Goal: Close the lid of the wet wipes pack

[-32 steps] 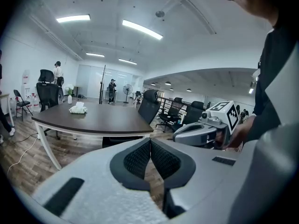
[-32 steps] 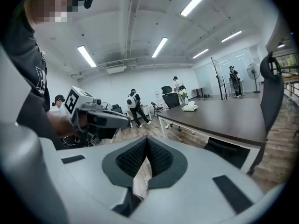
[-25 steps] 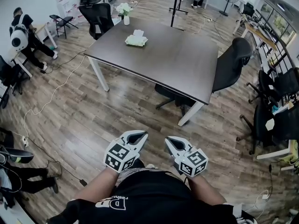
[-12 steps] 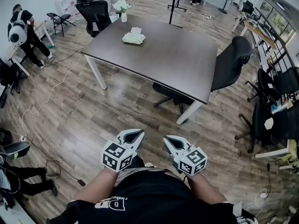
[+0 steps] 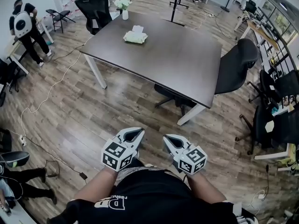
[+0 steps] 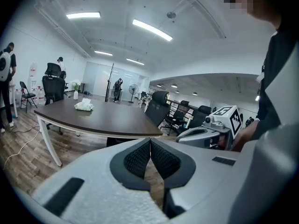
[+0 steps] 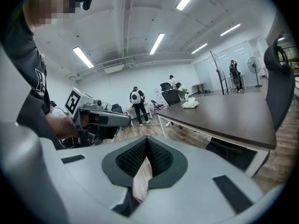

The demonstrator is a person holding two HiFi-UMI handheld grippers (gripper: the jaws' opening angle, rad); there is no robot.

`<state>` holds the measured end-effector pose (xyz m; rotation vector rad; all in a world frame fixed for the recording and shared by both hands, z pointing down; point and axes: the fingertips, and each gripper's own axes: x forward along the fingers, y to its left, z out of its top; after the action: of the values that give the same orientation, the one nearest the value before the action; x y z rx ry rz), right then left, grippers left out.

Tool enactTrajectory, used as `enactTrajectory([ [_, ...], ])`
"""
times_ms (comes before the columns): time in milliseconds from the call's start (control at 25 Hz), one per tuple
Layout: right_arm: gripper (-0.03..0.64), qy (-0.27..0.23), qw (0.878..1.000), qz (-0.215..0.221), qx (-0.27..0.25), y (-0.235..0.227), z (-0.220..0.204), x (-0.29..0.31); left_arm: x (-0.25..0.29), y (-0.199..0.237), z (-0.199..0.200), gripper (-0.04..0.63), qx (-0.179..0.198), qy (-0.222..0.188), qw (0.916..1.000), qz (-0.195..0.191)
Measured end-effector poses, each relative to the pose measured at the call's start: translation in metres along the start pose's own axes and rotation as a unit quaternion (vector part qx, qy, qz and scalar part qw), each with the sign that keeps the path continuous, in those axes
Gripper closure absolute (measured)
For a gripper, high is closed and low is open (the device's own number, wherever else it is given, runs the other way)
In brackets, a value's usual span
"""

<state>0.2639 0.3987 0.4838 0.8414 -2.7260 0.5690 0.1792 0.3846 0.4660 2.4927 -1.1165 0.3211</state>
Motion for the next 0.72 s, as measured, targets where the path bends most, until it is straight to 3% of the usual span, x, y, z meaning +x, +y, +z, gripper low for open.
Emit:
enactTrajectory([
  [720,0.612,0.018,1.000,-0.015,-0.007,-0.064,0.079,0.129,0.044,0.150,0.071,0.577,-0.003,-0.002,0.9999,-0.013],
])
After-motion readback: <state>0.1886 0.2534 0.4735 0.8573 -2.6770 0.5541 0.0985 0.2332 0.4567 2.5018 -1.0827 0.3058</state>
